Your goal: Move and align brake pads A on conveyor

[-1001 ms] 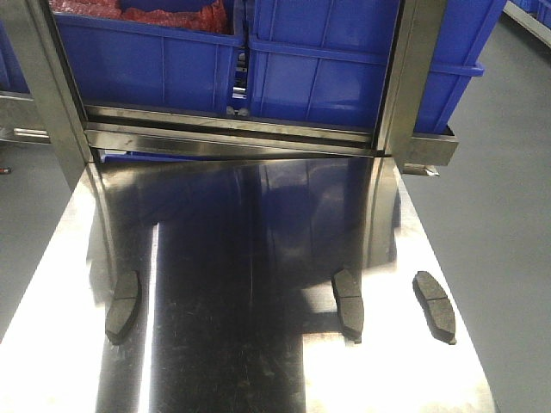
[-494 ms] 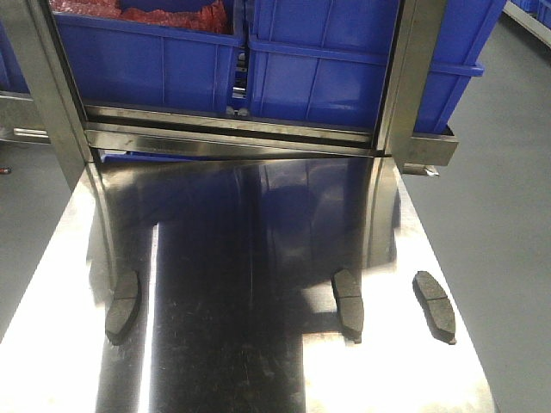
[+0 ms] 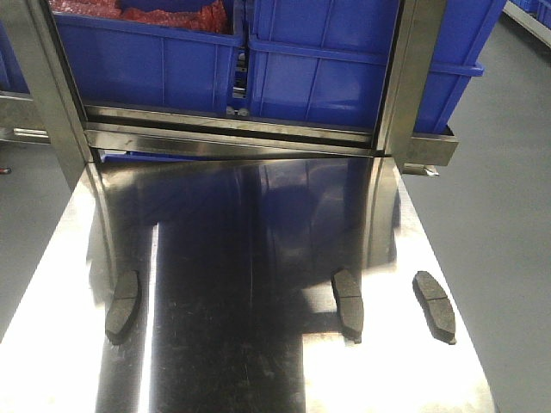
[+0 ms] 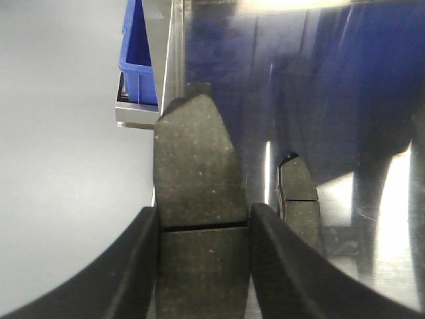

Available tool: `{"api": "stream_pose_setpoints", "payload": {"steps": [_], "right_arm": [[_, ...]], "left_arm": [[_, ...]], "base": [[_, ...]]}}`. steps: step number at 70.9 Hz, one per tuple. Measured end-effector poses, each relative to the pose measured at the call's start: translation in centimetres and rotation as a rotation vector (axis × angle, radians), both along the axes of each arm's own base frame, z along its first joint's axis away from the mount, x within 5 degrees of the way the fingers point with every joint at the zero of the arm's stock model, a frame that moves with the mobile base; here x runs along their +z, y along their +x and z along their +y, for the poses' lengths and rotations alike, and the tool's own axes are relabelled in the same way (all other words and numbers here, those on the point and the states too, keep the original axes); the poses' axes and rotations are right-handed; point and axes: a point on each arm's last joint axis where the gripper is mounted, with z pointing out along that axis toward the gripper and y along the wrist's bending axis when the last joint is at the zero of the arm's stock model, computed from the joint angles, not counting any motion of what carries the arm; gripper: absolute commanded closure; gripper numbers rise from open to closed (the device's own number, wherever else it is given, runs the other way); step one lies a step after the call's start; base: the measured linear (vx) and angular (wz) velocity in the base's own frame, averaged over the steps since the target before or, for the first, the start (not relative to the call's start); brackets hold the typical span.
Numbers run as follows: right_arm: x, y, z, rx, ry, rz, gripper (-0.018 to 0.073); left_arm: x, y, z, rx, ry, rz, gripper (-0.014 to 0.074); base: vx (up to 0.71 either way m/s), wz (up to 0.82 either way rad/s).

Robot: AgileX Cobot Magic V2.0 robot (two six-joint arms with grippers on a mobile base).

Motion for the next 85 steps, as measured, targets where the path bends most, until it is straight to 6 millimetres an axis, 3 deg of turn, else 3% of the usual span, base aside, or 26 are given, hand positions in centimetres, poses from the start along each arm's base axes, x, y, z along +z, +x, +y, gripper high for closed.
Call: {"api": "stream_pose_setpoints", "payload": {"steps": [27, 46, 57, 64, 77, 85], "right_arm": [[1.1, -0.1, 0.0, 0.000, -0.035, -0.076, 0.0564], [9.5, 1.0, -0.4, -0.034, -0.113, 0.094, 0.0564], [11.8, 2.6, -0.6, -0.049, -0.139, 0.207, 0.0543], [11.6, 2.9, -0.6, -0.050, -0.141, 0.246, 0.0442], [11.5, 3.0, -0.6, -0.050, -0.141, 0.257, 0.0048], [11.5, 3.0, -0.6, -0.050, -0.141, 0.257, -0.0123]], "left_arm": [[0.0, 0.0, 0.0, 0.000, 0.000, 0.000, 0.0478], [0.0, 0.0, 0.0, 0.000, 0.000, 0.000, 0.0478], [0.0, 0.0, 0.0, 0.000, 0.000, 0.000, 0.0478], [0.0, 0.0, 0.0, 0.000, 0.000, 0.000, 0.0478], [0.0, 0.0, 0.0, 0.000, 0.000, 0.000, 0.0478], [0.0, 0.0, 0.0, 0.000, 0.000, 0.000, 0.0478]], "base": [[0.00, 0.00], [0.00, 0.00], [0.00, 0.00], [0.00, 0.00], [0.00, 0.00], [0.00, 0.00]]}}
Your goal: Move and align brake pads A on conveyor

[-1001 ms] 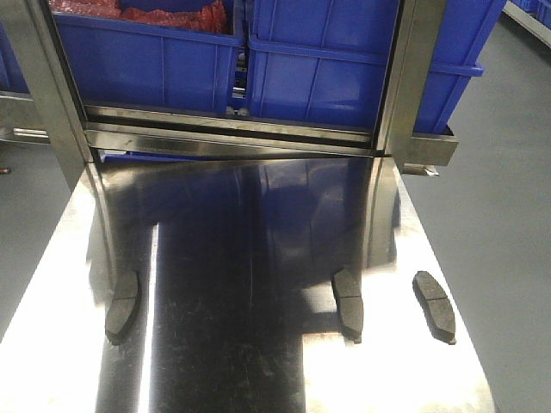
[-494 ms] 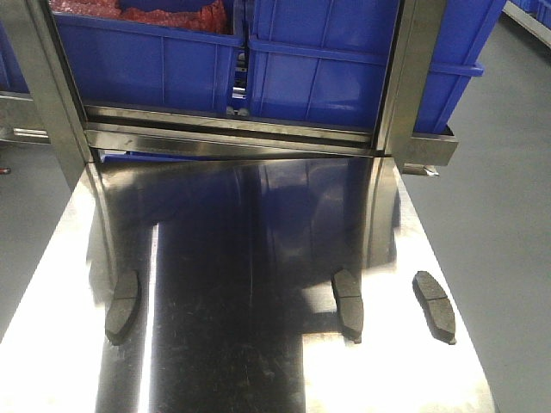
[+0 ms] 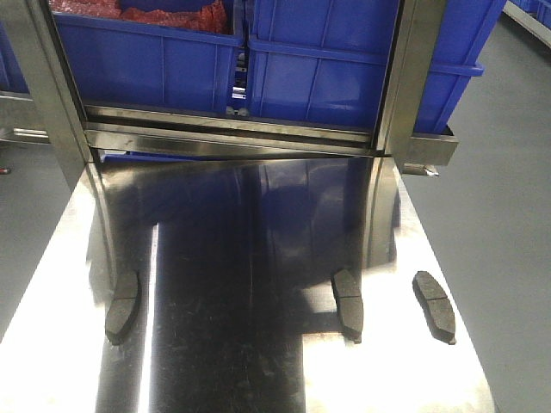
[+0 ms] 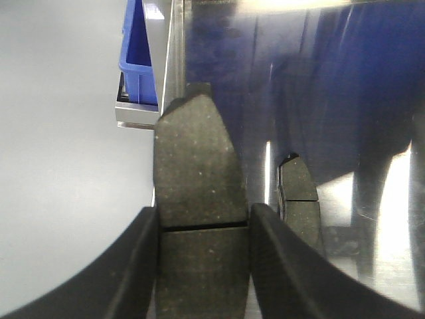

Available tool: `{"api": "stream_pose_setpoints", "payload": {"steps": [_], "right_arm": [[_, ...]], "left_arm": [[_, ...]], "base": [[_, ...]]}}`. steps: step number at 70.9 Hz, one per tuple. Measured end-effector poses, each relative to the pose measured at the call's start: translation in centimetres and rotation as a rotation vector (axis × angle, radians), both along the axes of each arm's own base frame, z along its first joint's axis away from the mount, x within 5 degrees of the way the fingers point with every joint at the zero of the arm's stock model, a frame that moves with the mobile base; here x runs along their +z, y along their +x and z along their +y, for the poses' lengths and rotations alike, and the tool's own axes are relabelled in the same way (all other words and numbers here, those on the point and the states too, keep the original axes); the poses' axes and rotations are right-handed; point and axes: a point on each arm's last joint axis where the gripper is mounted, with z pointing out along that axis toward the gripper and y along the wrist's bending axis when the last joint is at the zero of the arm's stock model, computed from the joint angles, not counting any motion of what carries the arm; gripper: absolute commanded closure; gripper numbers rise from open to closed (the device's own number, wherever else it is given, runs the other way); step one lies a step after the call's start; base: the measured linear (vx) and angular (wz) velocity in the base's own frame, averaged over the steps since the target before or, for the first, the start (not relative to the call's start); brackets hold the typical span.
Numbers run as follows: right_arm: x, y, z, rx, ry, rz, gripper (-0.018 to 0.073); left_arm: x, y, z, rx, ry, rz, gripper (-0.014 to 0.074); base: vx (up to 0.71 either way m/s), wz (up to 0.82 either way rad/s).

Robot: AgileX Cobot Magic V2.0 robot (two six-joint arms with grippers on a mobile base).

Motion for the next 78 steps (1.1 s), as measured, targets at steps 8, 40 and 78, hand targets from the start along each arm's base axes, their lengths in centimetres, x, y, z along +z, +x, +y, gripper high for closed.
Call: {"api": "stream_pose_setpoints", "payload": {"steps": [8, 40, 78], "right_arm": [[0.0, 0.0, 0.0, 0.000, 0.006, -0.006, -0.0168], [0.3, 11.0, 0.2, -0.024, 0.042, 0.451, -0.0092], [-7.5, 23.3, 3.4, 0.052, 0.045, 0.945, -0.0037]], "left_arm": [[0.0, 0.0, 0.0, 0.000, 0.000, 0.000, 0.0478], [0.0, 0.0, 0.0, 0.000, 0.000, 0.000, 0.0478], [0.0, 0.0, 0.0, 0.000, 0.000, 0.000, 0.0478]], "base": [[0.00, 0.00], [0.00, 0.00], [0.00, 0.00]]}}
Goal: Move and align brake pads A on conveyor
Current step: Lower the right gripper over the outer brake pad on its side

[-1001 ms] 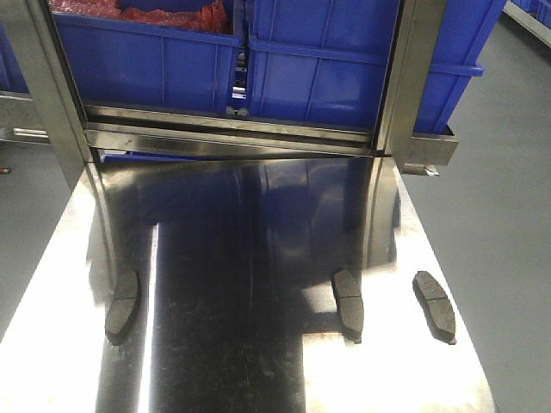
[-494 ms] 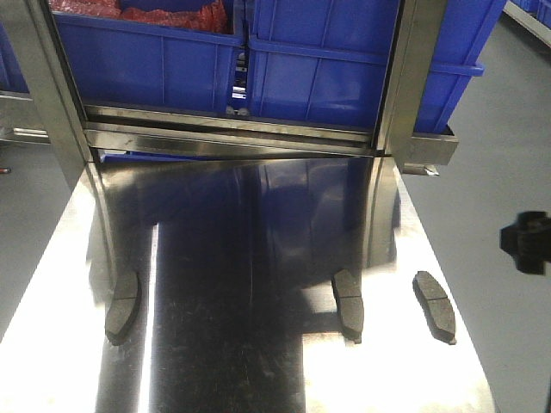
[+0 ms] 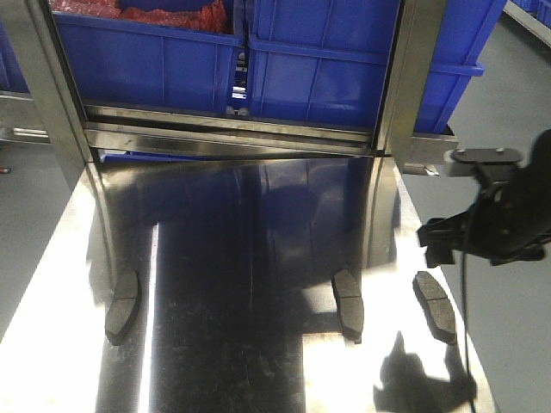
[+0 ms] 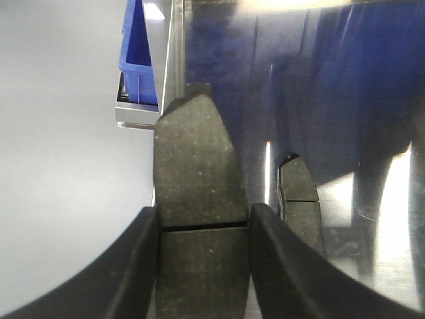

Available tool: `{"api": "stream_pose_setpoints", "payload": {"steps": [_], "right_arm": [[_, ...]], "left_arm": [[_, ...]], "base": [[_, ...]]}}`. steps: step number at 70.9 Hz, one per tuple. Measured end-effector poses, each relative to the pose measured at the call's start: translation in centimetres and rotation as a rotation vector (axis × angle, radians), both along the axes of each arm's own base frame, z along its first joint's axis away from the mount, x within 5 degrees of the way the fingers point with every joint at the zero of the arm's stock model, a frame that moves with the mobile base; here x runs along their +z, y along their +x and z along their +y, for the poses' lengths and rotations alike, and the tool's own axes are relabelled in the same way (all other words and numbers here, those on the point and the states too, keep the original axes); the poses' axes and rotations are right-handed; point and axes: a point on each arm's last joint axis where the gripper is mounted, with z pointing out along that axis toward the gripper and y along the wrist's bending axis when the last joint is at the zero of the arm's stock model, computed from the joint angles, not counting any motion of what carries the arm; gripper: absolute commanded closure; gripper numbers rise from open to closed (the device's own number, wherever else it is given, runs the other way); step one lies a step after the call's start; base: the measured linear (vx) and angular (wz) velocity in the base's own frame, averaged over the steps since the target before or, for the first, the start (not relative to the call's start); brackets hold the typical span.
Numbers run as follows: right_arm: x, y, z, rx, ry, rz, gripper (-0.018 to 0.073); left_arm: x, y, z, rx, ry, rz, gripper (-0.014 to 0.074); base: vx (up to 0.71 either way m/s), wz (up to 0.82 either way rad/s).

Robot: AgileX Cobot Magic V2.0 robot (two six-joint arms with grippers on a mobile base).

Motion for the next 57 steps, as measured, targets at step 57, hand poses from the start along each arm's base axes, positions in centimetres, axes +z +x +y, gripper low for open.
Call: {"api": "stream_pose_setpoints", "payload": {"steps": [57], "right_arm": [[-7.5, 2.4, 1.8, 0.044, -0.027, 0.232, -0.0009]], "left_arm": [[0.0, 0.0, 0.0, 0.000, 0.000, 0.000, 0.0478]], "base": [[0.00, 0.00]]}}
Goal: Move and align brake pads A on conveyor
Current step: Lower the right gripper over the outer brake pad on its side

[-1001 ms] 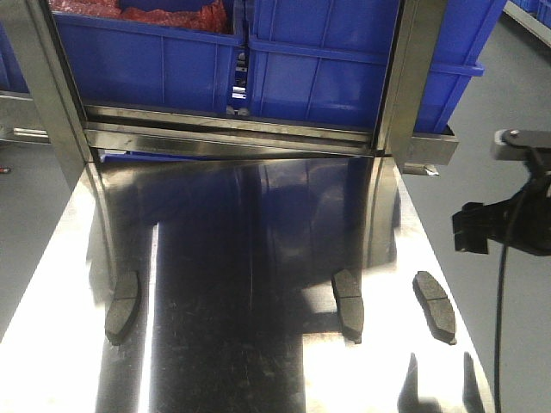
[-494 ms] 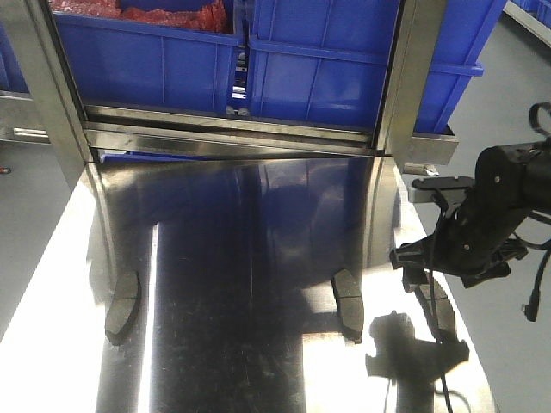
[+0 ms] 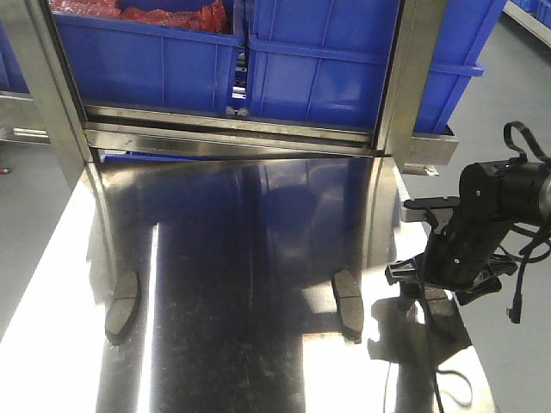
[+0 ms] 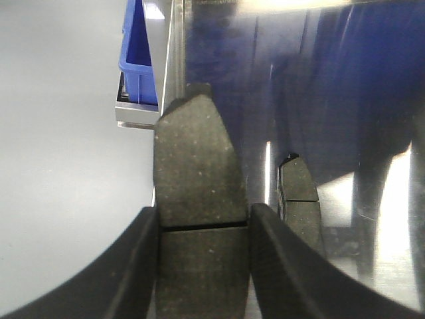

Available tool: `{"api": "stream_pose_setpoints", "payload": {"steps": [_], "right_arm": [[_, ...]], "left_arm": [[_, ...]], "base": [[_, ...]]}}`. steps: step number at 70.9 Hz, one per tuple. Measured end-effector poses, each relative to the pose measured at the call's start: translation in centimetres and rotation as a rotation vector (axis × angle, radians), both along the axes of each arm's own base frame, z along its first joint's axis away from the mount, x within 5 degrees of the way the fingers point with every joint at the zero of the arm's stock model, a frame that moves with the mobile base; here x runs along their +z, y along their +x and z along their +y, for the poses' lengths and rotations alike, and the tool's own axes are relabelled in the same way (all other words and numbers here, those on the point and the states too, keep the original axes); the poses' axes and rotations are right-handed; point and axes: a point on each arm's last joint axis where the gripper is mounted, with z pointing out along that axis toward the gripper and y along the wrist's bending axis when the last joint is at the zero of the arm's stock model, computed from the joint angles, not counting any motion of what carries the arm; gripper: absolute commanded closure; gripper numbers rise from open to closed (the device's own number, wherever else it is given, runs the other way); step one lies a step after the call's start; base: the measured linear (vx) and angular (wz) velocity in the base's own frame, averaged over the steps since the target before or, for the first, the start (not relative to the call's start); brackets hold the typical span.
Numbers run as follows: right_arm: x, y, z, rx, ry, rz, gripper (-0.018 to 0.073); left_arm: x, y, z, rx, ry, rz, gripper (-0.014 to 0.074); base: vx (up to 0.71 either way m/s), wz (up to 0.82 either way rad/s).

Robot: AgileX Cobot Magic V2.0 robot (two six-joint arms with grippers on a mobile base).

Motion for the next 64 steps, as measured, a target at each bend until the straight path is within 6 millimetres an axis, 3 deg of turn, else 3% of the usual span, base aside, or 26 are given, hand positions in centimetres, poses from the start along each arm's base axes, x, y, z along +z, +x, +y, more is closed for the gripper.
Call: {"api": "stream_pose_setpoints", "payload": {"steps": [26, 64], "right_arm": [[-0.19, 0.19, -0.03, 0.000, -0.002, 0.003, 0.0139], [-0.07, 0.35, -0.04, 0.006, -0.005, -0.010, 0.0447]], "left_arm": [[0.00, 0.00, 0.00, 0.000, 0.000, 0.000, 0.0478], [0.00, 0.00, 0.00, -0.001, 0.001, 0.000, 0.0478]], "base": [[0.00, 0.00], [0.00, 0.00]]}}
